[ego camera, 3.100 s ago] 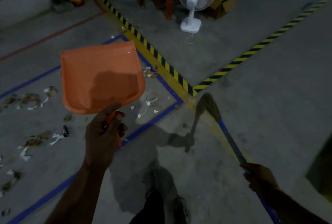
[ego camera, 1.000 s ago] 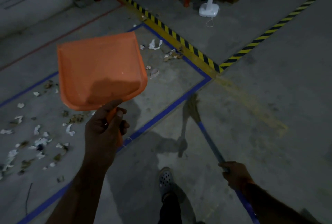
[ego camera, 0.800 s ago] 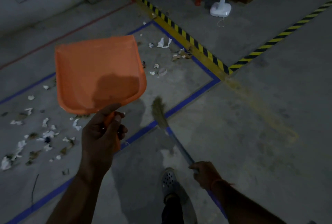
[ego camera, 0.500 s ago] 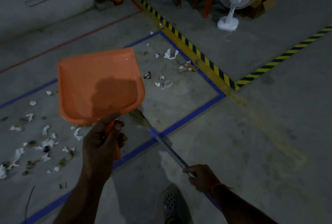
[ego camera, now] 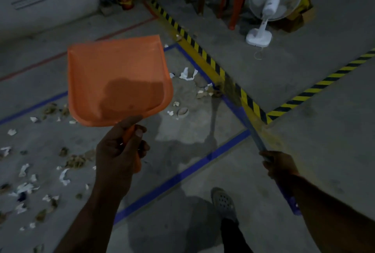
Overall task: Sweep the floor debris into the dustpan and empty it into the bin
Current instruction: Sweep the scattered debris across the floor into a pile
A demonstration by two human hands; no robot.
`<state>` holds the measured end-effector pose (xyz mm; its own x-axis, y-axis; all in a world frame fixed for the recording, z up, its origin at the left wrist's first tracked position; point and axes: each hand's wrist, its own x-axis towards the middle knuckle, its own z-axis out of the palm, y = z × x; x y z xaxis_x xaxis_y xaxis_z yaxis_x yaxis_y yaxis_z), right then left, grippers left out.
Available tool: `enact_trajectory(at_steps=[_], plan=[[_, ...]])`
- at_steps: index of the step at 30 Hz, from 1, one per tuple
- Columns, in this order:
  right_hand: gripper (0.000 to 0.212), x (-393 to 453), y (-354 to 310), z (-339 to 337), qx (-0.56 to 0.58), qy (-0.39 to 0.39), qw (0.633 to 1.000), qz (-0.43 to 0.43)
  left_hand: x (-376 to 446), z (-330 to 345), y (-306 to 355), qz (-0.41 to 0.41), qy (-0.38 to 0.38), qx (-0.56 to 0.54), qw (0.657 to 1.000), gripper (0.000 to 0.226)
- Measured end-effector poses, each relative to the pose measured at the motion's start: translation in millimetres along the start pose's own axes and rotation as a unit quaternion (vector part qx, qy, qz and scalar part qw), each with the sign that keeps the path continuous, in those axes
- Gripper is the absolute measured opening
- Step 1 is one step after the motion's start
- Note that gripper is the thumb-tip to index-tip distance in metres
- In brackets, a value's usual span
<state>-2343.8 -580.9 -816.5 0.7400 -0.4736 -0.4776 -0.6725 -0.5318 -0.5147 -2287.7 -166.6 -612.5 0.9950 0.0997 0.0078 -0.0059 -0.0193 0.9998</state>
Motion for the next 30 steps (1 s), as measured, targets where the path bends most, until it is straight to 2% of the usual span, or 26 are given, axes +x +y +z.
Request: enact_trajectory(at_steps=[4,8,11,15,20,25,30], plan=[[0.032,107,-2,-19,-0.061,-0.024,0.997,-0.027,42,46,-37,0.000,0.027,0.001,1.000,0.028],[0.033,163,-2,-11,-0.140,-0.093,0.985,-0.049,73,82,-68,-0.034,0.041,-0.004,0.999,0.029],[0.037,170,-3,11,-0.227,-0.133,0.952,-0.158,84,93,-72,-0.036,0.043,0.002,0.998,0.028],[0.041,150,-28,61,-0.259,-0.236,0.909,-0.225,91,80,-65,-0.032,0.082,0.019,0.996,0.027],[0.043,105,-87,140,-0.227,-0.300,0.891,-0.254,86,45,-54,-0.027,0.130,0.018,0.991,0.026],[0.039,53,-149,182,-0.182,-0.311,0.870,-0.337,61,-2,-38,-0.023,0.160,0.018,0.987,0.028],[0.038,-5,-134,188,-0.118,-0.288,0.886,-0.343,19,-57,-10,-0.013,0.154,0.011,0.988,0.029]])
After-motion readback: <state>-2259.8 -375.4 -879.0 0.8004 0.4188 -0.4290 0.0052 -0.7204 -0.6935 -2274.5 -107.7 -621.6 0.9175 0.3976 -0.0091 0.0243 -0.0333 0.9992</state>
